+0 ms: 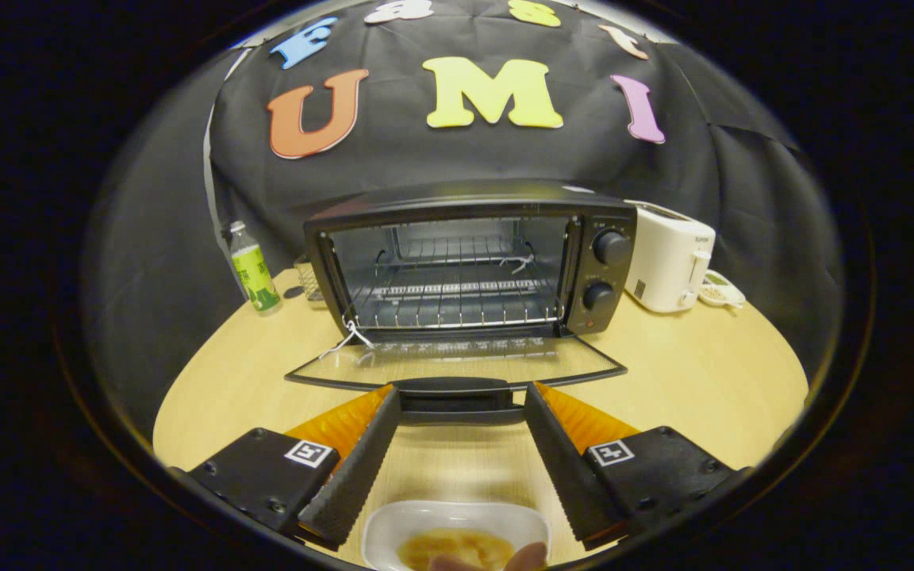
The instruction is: Open the toaster oven, put the food inside, and close the toaster oven door.
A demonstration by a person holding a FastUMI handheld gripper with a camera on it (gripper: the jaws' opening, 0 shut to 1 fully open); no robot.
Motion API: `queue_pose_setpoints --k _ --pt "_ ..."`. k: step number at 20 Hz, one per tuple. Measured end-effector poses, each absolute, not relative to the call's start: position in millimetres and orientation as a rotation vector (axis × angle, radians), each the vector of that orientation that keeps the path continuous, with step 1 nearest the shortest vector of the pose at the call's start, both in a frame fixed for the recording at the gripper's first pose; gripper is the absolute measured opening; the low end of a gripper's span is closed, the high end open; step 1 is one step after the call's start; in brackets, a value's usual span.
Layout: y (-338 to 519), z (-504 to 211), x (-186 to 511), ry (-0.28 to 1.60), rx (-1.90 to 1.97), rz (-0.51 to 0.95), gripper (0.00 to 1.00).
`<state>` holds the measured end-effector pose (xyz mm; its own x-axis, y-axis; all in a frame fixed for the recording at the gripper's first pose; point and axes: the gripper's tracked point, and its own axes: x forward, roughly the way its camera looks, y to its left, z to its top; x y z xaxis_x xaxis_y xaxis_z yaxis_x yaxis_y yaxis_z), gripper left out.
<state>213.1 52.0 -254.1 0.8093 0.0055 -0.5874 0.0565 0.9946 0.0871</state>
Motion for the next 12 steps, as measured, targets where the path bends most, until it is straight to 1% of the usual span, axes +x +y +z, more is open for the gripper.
queue_pose_setpoints --k 5,10,12 --pt "52.6 -260.0 209.8 0.696 0.11 -0.021 1.0" --pt "55.3 -285.9 199.7 0.813 0.202 -0.012 1.0" --pt "55.4 -285.6 195.6 0.821 0.227 -0.008 1.0"
